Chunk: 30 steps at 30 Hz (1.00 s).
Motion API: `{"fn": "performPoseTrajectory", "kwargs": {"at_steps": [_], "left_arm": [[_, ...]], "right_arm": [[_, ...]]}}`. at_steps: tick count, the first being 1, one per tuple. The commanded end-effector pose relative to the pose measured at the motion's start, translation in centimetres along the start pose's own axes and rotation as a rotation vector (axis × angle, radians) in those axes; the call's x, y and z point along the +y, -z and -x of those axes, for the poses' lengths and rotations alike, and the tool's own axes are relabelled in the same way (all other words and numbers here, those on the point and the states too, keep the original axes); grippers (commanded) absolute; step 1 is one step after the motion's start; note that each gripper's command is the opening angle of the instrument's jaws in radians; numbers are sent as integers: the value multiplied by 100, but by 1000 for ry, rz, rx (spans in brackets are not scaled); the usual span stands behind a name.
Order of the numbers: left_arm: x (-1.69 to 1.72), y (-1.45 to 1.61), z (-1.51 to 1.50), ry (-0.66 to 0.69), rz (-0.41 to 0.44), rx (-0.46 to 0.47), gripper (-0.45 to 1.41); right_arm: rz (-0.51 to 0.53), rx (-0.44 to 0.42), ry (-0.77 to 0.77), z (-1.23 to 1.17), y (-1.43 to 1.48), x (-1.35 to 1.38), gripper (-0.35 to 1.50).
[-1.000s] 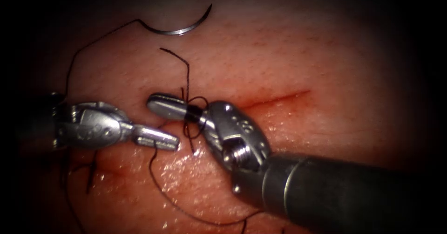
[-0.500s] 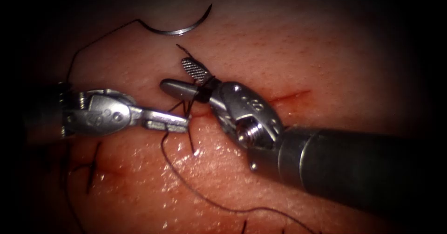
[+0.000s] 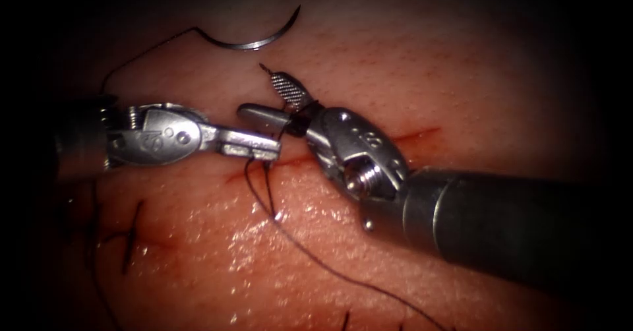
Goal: Wound Closure
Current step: Pick up tail of thread
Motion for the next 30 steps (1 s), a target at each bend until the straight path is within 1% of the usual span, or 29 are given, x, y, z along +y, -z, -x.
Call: {"fn": "performPoseTrajectory", "kwargs": {"at_steps": [1, 4, 6, 8, 11, 15, 22, 23, 24, 25, 26, 27, 28, 30], "left_arm": [[-4, -8, 5, -3, -1, 4, -45], [-3, -13, 5, -5, 1, 11, -45], [-1, -14, 5, -8, 2, 12, -45], [2, -15, 5, -10, 4, 14, -45], [3, -15, 5, -11, 5, 13, -45], [5, -15, 5, -12, 4, 12, -45], [9, -16, 5, -11, 10, 12, -45], [10, -15, 5, -5, 10, 13, -45], [11, -15, 5, -6, 11, 13, -45], [11, -14, 5, -6, 11, 13, -45], [11, -14, 5, -6, 12, 13, -45], [12, -13, 5, -6, 13, 14, -45], [13, -12, 5, -7, 14, 14, -45], [14, -9, 5, -7, 16, 16, -45]], "right_arm": [[46, -10, 15, 4, -10, 2, 121], [93, -31, -10, 2, -11, 6, 116], [109, -30, -14, 0, -14, 9, 116], [113, -27, -20, -1, -20, 12, 116], [107, -41, -32, 5, -24, 13, 118], [112, -80, -25, 14, -29, 15, 111], [126, -88, -27, 17, -36, 19, 93], [129, -87, -27, 18, -37, 20, 86], [132, -92, -25, 19, -38, 19, 74], [135, -97, -23, 19, -38, 18, 59], [138, -96, -23, 19, -37, 18, 39], [153, -94, -23, 19, -35, 16, -32], [156, -94, -23, 18, -34, 15, -35], [151, -97, -27, 17, -32, 12, -35]]}}
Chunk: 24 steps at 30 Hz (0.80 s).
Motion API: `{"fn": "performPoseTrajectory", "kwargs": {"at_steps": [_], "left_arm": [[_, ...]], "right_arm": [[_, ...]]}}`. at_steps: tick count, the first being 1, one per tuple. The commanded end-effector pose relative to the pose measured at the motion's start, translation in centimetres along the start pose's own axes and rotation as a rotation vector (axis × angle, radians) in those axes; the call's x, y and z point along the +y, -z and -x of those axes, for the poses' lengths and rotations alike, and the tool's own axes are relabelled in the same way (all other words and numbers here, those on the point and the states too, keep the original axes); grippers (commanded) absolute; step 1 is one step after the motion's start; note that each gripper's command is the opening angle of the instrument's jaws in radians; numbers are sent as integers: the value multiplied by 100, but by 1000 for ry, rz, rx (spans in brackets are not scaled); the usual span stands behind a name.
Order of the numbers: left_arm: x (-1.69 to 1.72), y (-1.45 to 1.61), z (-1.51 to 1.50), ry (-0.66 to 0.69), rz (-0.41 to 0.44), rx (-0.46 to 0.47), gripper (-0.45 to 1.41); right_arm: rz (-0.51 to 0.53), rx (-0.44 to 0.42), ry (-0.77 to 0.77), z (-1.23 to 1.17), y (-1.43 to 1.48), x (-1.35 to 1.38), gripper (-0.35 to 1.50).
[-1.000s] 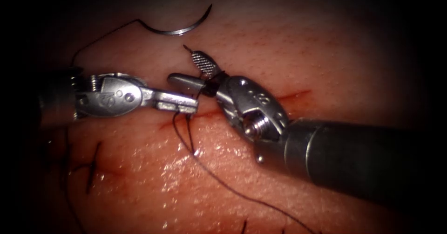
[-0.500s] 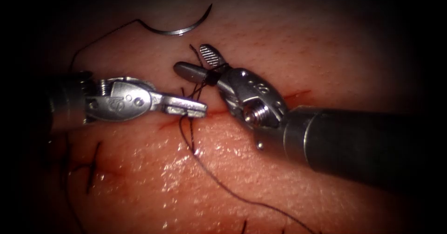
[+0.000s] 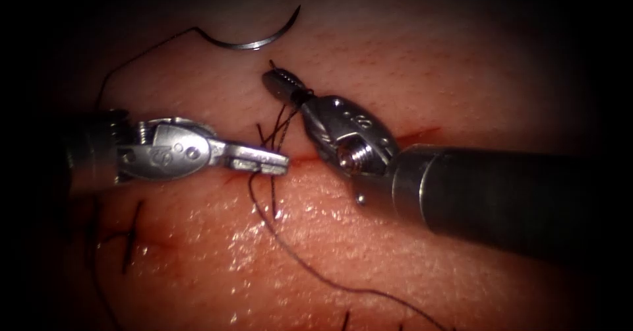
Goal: Wound Closure
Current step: Pick up tail of thread, then pull downward with right jaws and upward with left grasper to tighten knot
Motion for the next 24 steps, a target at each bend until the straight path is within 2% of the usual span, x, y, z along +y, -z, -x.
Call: {"fn": "performPoseTrajectory", "kwargs": {"at_steps": [1, 7, 16, 20, 24], "left_arm": [[-5, -2, 5, -3, 1, 1, -45], [-7, 11, 4, 1, 9, 0, -45], [-31, 48, 11, 37, -56, 11, -45], [-48, 59, 26, 57, -80, -3, -45], [-72, 65, 56, 95, -116, -15, -45]], "right_arm": [[-1, 0, -4, -1, -5, -7, -35], [-15, -14, -4, 3, 4, -17, -35], [-61, -6, 35, 7, 35, -32, -35], [-77, 2, 59, 6, 53, -34, -35], [-102, 1, 84, 9, 73, -39, -35]]}}
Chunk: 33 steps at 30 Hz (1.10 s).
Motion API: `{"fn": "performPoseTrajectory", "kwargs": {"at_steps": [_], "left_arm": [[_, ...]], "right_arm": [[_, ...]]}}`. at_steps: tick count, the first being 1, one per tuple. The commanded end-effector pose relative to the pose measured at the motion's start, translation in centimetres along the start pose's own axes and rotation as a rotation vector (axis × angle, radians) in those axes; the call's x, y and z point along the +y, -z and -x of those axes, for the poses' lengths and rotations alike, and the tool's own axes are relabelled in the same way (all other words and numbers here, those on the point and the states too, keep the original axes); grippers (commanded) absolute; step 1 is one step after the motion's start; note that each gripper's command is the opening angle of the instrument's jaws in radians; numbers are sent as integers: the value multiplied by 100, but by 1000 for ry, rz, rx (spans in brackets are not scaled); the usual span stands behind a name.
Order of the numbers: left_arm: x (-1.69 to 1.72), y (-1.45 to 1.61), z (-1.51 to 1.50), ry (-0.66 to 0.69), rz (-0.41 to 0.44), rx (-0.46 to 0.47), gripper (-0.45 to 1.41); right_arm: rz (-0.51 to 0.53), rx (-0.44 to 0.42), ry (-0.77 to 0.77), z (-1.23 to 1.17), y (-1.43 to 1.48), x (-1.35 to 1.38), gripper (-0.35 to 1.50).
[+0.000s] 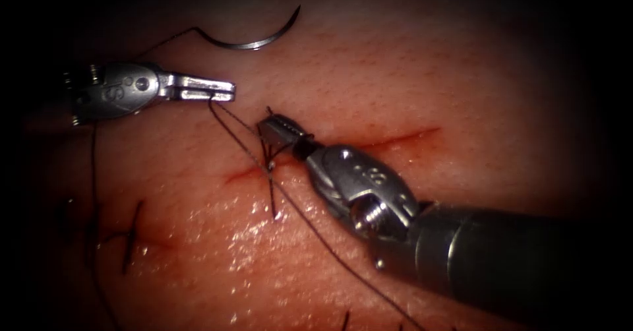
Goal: Wound Closure
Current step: Pull downward with right jaws and upward with left grasper to tighten knot
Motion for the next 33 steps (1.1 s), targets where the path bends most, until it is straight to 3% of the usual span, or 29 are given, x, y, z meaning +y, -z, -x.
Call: {"fn": "performPoseTrajectory", "kwargs": {"at_steps": [1, 14, 21, 33], "left_arm": [[-11, -5, 10, 5, -10, -8, -45], [-86, 8, 84, 50, -198, -142, -45], [-123, 6, 114, 47, -302, -187, -45], [-145, -10, 147, 14, -363, -251, -45]], "right_arm": [[-6, 0, 10, 7, 1, -7, -35], [-58, -43, 64, 44, 31, -25, -35], [-71, -46, 68, 47, 48, -29, -35], [-74, -74, 96, 70, 73, -45, -35]]}}
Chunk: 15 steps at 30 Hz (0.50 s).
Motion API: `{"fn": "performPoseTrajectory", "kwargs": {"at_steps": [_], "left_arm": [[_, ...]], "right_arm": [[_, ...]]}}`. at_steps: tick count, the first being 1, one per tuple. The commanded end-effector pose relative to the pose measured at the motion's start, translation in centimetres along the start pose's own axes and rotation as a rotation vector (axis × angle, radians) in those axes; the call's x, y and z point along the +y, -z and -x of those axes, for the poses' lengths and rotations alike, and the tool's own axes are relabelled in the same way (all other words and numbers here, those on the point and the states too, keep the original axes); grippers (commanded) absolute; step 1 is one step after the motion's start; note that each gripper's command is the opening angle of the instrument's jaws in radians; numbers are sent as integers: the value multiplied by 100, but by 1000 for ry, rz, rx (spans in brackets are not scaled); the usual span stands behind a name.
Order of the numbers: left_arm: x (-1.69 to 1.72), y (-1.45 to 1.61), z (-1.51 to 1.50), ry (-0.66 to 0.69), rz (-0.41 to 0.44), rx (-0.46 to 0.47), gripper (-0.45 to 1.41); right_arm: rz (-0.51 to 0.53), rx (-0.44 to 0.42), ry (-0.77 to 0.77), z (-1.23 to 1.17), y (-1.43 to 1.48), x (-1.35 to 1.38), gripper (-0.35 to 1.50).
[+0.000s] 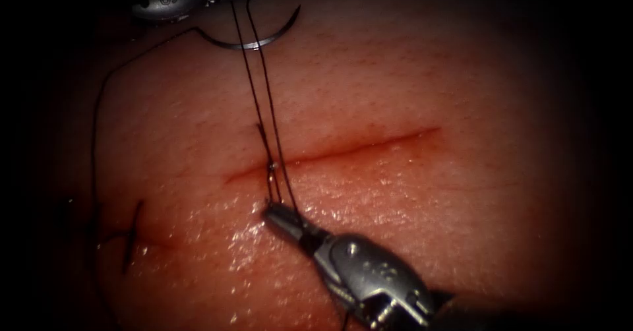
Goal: Wound Closure
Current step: Pull downward with right jaws and upward with left grasper to tighten knot
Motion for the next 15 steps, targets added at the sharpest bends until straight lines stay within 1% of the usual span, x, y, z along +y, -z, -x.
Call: {"fn": "performPoseTrajectory", "kwargs": {"at_steps": [1, 5, 8, 11, 14, 15], "left_arm": [[-4, -9, 5, -7, -6, -1, -45], [3, -10, 14, -30, -15, -9, -45], [7, -10, 19, -18, -20, -10, -45], [12, -7, 21, -12, -7, 8, -45], [18, 1, 17, 13, 15, 33, -45], [20, 4, 16, 20, 23, 42, -45]], "right_arm": [[-2, -9, 4, 10, -6, -6, -35], [-4, -24, 16, 21, -5, -9, -35], [-5, -25, 17, 26, -7, -9, -35], [-19, -32, 11, 22, -8, -7, -35], [-60, 12, -2, 14, -9, -5, -35], [-66, 30, 6, 11, -9, -5, -28]]}}
